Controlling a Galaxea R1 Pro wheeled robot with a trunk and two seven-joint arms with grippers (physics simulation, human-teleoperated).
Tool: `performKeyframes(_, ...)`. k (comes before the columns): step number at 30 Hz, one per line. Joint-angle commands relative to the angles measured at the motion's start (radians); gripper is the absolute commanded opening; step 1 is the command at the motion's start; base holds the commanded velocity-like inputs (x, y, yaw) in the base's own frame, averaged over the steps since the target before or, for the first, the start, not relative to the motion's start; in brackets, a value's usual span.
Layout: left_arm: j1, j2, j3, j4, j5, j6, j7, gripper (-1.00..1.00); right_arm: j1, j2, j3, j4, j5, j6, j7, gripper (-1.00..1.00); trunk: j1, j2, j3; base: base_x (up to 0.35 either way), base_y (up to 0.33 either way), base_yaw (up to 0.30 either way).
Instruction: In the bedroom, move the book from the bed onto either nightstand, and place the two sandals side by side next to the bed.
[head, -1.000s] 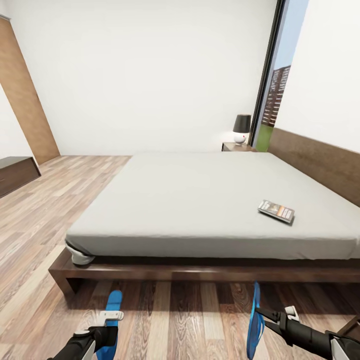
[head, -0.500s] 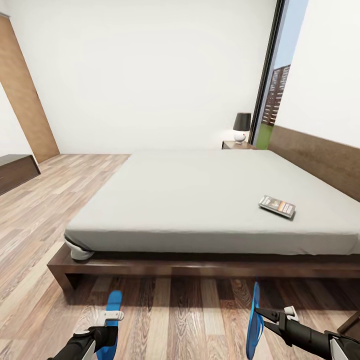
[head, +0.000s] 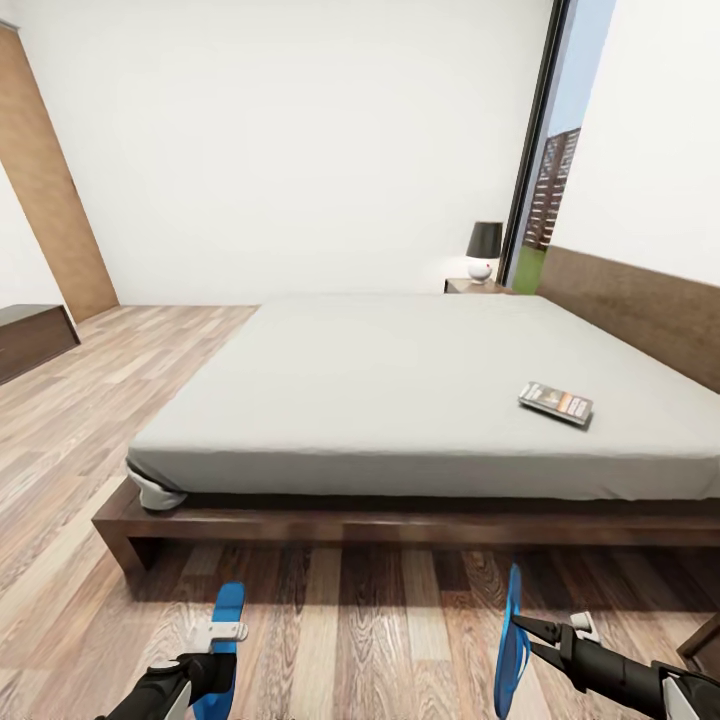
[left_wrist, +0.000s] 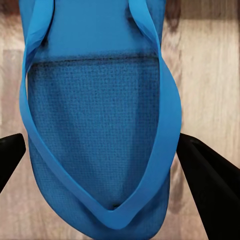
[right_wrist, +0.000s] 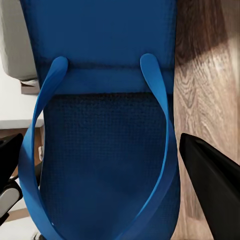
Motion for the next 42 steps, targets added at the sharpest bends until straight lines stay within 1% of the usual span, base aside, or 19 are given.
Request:
performKeyframes(1,0.0,0.0,0.004,-0.002,-0.001,0.006,-0.005,-1.0,-0.001,0.0,-0.002,0.001,-0.004,0.008,0.002,-1.0,0.004,-0.008,-0.004,0.0,0.0,0.0)
performKeyframes(5,0.0,-0.001,0.002,-0.002,-0.001,0.005,-0.005,-1.0,0.0,0.0,-0.002,0.0,-0.004,0.008,0.002,-1.0,0.019,-0.036,-0.017,0.0,0.0,0.0)
performKeyframes(26,0.0,-0.006,0.003,-0.003,-0.001,0.004,-0.008,-1.0,0.0,-0.001,-0.001,0.0,-0.004,0.008,0.002,-1.0,0.029,-0.041,-0.098,0.0,0.0,0.0)
performKeyframes(30,0.0,-0.005,0.004,-0.025,-0.004,0.029,-0.004,-1.0,0.0,-0.001,-0.001,0.0,-0.004,0.008,0.002,-1.0,0.03,-0.042,-0.113,0.0,0.0,0.0)
performKeyframes(32,-0.014,-0.004,0.005,-0.105,-0.004,0.12,-0.004,-1.0,0.0,-0.001,-0.001,0.0,-0.004,0.008,0.003,-1.0,0.031,-0.042,-0.121,0.0,0.0,0.0)
performKeyframes(33,-0.029,-0.004,0.005,-0.149,-0.004,0.187,-0.006,-1.0,0.0,-0.001,-0.001,0.0,-0.004,0.008,0.003,-1.0,0.032,-0.042,-0.125,0.0,0.0,0.0)
performKeyframes(34,-0.051,-0.003,0.005,-0.215,-0.004,0.299,-0.01,-1.0,0.0,-0.001,-0.001,0.0,-0.004,0.008,0.003,-1.0,0.032,-0.042,-0.129,0.0,0.0,0.0)
performKeyframes(36,-0.068,-0.002,0.005,-0.287,-0.006,0.425,-0.012,-1.0,0.0,-0.001,-0.001,0.0,-0.004,0.008,0.002,-1.0,0.033,-0.043,-0.137,0.0,0.0,0.0)
performKeyframes(38,-0.076,0.001,0.005,-0.309,-0.01,0.472,-0.011,-1.0,0.0,-0.001,-0.001,0.0,-0.004,0.008,0.002,-1.0,0.034,-0.043,-0.144,0.0,0.0,0.0)
performKeyframes(39,-0.077,0.004,0.005,-0.309,-0.012,0.477,-0.012,-1.0,0.0,-0.001,-0.001,0.0,-0.004,0.008,0.002,-1.0,0.034,-0.044,-0.148,0.0,0.0,0.0)
performKeyframes(41,-0.078,0.029,0.006,-0.31,-0.014,0.483,-0.013,-1.0,0.0,-0.001,-0.002,0.0,-0.004,0.008,0.002,-1.0,0.035,-0.044,-0.156,0.0,0.0,0.0)
performKeyframes(42,-0.078,0.034,0.006,-0.31,-0.015,0.484,-0.013,-1.0,0.0,-0.001,-0.002,0.0,-0.004,0.008,0.002,-1.0,0.036,-0.044,-0.16,0.0,0.0,0.0)
